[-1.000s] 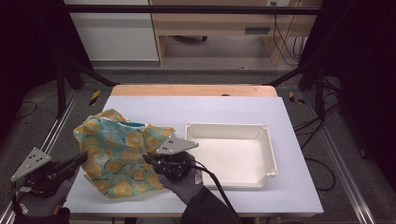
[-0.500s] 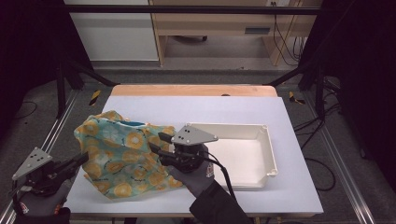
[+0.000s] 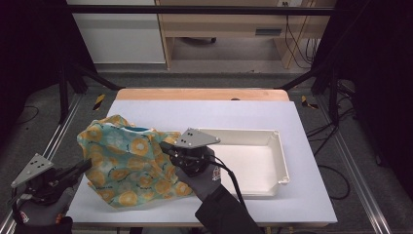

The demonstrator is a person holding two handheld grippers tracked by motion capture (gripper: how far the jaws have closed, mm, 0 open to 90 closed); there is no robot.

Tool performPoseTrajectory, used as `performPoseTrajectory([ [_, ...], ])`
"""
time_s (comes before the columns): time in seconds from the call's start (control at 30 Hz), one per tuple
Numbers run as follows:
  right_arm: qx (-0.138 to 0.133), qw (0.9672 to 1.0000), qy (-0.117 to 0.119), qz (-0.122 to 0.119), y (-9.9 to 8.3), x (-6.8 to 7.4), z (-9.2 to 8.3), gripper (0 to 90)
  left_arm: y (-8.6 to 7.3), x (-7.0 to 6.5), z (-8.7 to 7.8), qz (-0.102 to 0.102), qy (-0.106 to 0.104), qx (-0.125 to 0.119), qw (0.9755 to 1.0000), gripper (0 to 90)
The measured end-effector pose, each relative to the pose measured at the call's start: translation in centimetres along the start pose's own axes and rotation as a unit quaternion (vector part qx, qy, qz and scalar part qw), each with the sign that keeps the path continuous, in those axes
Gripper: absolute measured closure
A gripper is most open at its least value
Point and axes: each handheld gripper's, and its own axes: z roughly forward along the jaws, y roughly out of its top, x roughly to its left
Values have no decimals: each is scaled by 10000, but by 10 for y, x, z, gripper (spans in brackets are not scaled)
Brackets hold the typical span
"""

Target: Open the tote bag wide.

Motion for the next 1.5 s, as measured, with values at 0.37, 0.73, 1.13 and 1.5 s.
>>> performPoseTrajectory([
  [0.37, 177, 9986, 493, -29, -16, 12, -4, 900, 6, 1, -7, -64, 54, -196, 9998, 755],
  [0.73, 314, 9983, 491, 18, -24, 13, 1, 900, 34, -1, -9, 178, 206, -564, 9980, 507],
  [1.13, 247, 9984, 498, -34, -21, 18, 4, 900, 38, 5, 3, 284, 254, -236, 9990, 896],
  [1.5, 190, 9988, 437, -59, -16, 19, 9, 900, 21, 5, -19, 181, 396, -443, 9981, 900],
])
